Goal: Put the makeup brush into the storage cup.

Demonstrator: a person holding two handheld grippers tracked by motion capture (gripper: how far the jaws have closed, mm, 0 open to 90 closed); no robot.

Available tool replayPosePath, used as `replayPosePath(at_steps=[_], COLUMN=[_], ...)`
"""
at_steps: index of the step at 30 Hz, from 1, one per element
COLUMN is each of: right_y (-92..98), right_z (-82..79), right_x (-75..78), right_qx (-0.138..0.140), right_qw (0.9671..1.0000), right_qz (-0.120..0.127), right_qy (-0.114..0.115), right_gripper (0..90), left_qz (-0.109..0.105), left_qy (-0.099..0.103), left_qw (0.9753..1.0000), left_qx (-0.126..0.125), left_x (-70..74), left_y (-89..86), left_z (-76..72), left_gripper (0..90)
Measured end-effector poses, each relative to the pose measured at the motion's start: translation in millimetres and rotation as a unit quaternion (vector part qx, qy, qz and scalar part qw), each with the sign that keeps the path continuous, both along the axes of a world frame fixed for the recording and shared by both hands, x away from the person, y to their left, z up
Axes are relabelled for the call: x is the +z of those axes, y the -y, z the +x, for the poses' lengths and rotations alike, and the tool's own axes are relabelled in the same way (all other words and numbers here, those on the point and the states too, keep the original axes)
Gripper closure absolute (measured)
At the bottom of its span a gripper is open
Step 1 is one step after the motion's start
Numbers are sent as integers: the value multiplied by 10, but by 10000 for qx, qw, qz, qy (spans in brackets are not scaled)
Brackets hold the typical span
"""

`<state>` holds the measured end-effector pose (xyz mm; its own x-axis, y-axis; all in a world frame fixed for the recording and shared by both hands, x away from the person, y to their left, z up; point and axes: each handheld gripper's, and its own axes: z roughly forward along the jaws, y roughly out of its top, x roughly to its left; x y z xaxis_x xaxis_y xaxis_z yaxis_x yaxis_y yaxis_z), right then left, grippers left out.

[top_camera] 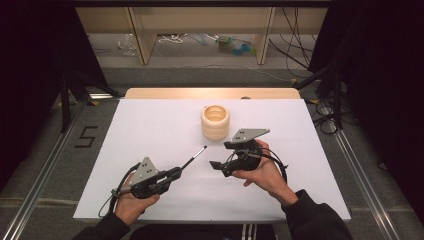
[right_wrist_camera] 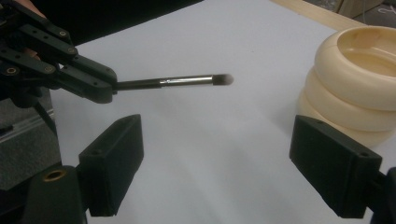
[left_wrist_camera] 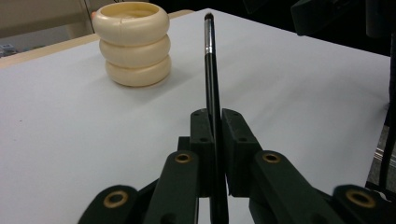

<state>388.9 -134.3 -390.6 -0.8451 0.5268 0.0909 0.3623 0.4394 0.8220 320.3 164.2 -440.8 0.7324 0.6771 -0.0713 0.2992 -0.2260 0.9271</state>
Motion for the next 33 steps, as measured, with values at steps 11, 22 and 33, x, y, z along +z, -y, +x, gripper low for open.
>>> replayPosePath(at_steps=[11, 22, 33], right_y=[-20, -63, -108], right_z=[18, 31, 48], right_x=[-53, -128, -164], right_qx=[-25, 29, 23], right_qw=[9983, 9971, 9901], right_qz=[535, 664, 1278], right_qy=[-215, -367, -572], right_gripper=[170, 167, 162], left_qz=[-133, -200, -291], left_qy=[72, 176, 281], left_qw=[9997, 9994, 9988], left_qx=[180, 208, 265], left_x=[20, 34, 35], left_y=[9, 39, 80], left_z=[-8, -17, -33], left_gripper=[836, 836, 836])
